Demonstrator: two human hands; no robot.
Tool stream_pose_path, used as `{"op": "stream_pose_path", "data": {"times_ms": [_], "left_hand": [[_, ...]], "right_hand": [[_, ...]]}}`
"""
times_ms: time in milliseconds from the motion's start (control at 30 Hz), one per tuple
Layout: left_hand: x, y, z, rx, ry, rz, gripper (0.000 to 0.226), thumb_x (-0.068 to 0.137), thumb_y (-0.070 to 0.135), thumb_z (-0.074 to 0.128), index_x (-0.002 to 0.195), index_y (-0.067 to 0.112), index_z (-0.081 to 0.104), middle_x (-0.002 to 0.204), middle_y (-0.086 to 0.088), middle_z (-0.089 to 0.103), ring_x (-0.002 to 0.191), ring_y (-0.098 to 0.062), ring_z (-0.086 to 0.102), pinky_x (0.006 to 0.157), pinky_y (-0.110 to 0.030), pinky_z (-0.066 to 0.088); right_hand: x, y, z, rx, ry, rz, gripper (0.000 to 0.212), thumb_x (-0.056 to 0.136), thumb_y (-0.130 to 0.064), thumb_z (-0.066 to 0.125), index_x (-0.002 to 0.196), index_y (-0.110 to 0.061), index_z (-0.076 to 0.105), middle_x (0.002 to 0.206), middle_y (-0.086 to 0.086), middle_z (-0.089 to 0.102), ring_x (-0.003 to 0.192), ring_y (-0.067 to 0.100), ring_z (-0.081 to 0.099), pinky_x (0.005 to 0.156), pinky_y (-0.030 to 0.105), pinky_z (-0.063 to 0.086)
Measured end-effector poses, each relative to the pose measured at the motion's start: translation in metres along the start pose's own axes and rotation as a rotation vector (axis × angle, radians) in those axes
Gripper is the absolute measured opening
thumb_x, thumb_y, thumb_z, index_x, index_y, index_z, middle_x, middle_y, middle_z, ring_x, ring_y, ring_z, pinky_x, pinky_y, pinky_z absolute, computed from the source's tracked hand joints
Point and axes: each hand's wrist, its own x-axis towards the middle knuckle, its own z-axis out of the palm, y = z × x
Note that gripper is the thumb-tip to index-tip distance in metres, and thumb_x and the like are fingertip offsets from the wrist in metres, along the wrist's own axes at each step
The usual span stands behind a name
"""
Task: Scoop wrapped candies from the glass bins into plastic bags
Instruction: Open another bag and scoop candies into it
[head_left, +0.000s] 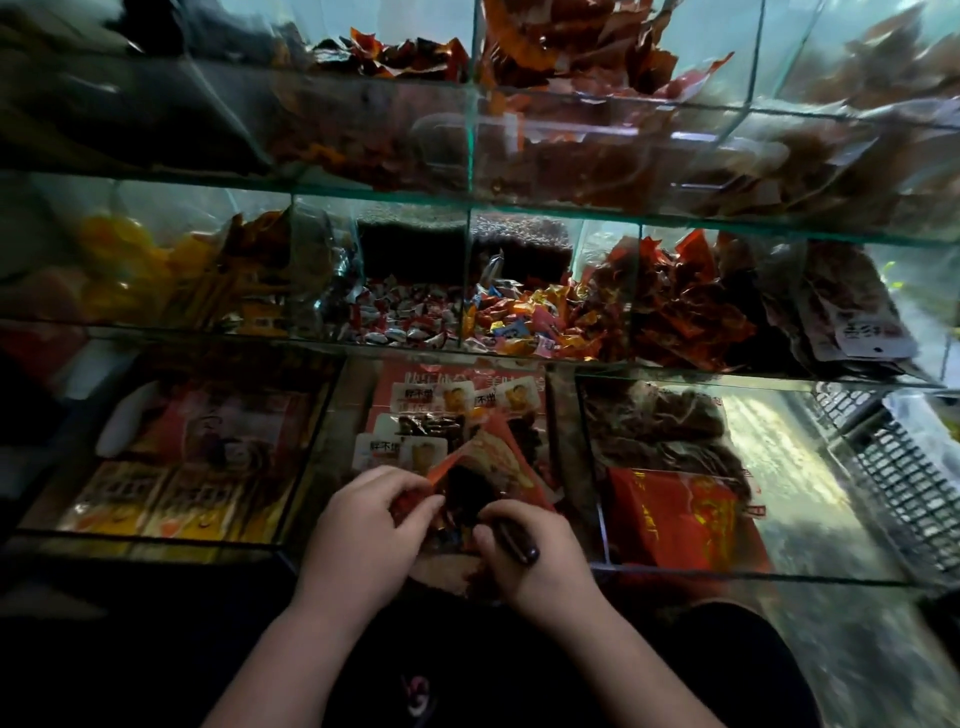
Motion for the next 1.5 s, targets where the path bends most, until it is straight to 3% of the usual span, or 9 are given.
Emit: {"op": "stream_pose_path", "data": {"times_ms": [233,367,533,667,767,967,1133,1367,1500], "left_hand": [[0.005,-0.007,-0.006,0.008,0.105,-0.039,0.007,0.088,0.013,0.074,0.088,0.018,0.078,0.084,0.019,0.066,0.084,0.009,0.060,0.071,-0.002,0.040],[0.004,-0.005,-0.006,0.009,0.120,-0.061,0.007,0.091,0.015,0.072,0.091,0.018,0.078,0.086,0.017,0.067,0.084,0.004,0.061,0.073,-0.005,0.041],[0.003,-0.003,-0.005,-0.014,0.126,-0.068,0.007,0.091,0.016,0.072,0.092,0.018,0.078,0.086,0.018,0.067,0.085,0.003,0.062,0.072,-0.012,0.046],[0.001,0.003,-0.004,0.028,0.203,-0.043,0.006,0.088,0.014,0.074,0.093,0.016,0.076,0.095,0.013,0.067,0.096,-0.009,0.063,0.083,-0.020,0.047],[-0.005,0.009,-0.001,0.075,0.343,0.199,0.006,0.088,0.008,0.072,0.094,0.010,0.074,0.104,0.004,0.064,0.106,-0.015,0.057,0.097,-0.022,0.040],[-0.014,0.038,0.028,-0.019,-0.051,0.149,0.023,0.094,0.011,0.065,0.115,0.019,0.072,0.112,0.014,0.064,0.111,-0.001,0.055,0.098,-0.023,0.049],[-0.019,0.067,0.033,-0.079,-0.003,0.325,0.026,0.092,0.017,0.062,0.115,0.020,0.074,0.116,0.013,0.068,0.119,0.000,0.057,0.110,-0.017,0.037],[0.001,0.045,0.065,0.039,-0.258,-0.103,0.063,0.101,0.060,0.036,0.157,0.034,0.026,0.165,0.015,0.016,0.150,-0.003,0.008,0.120,-0.031,0.011],[0.004,0.030,0.075,0.083,-0.287,-0.138,0.081,0.088,0.074,0.016,0.158,0.034,0.022,0.167,0.011,0.013,0.152,-0.007,0.003,0.118,-0.030,0.006]], "right_hand": [[0.008,0.004,0.001,0.161,0.035,0.230,0.021,0.093,-0.027,0.070,0.073,-0.034,0.072,0.078,-0.014,0.074,0.083,-0.009,0.066,0.071,0.004,0.046],[0.010,0.002,0.003,0.685,0.194,0.571,0.019,0.093,-0.011,0.071,0.075,-0.014,0.076,0.074,0.002,0.079,0.076,0.016,0.078,0.075,0.031,0.061],[0.007,0.004,-0.015,1.025,0.218,0.747,0.013,0.098,-0.012,0.065,0.098,-0.001,0.072,0.087,0.022,0.079,0.083,0.035,0.079,0.076,0.043,0.065],[0.003,0.008,-0.021,1.052,0.282,0.738,0.015,0.100,-0.014,0.062,0.103,-0.001,0.069,0.092,0.025,0.078,0.083,0.037,0.079,0.074,0.043,0.064],[-0.002,0.009,-0.033,1.032,0.314,0.674,0.017,0.096,-0.017,0.063,0.088,-0.010,0.076,0.086,0.023,0.078,0.084,0.036,0.079,0.076,0.050,0.065],[-0.018,0.002,-0.068,1.001,0.352,0.559,0.021,0.094,-0.019,0.066,0.079,-0.019,0.079,0.085,0.019,0.079,0.086,0.034,0.079,0.066,0.034,0.064],[-0.031,0.002,-0.086,0.962,0.348,0.563,0.021,0.098,-0.027,0.065,0.080,-0.026,0.078,0.091,0.017,0.080,0.085,0.027,0.080,0.057,0.022,0.060],[-0.047,-0.005,-0.104,1.049,0.365,0.475,0.020,0.089,-0.006,0.074,0.076,-0.021,0.075,0.088,0.027,0.077,0.086,0.036,0.079,0.061,0.034,0.061],[-0.056,-0.011,-0.104,1.130,0.337,0.343,0.017,0.073,0.001,0.081,0.081,-0.014,0.077,0.085,0.027,0.076,0.086,0.043,0.077,0.070,0.037,0.063]]}}
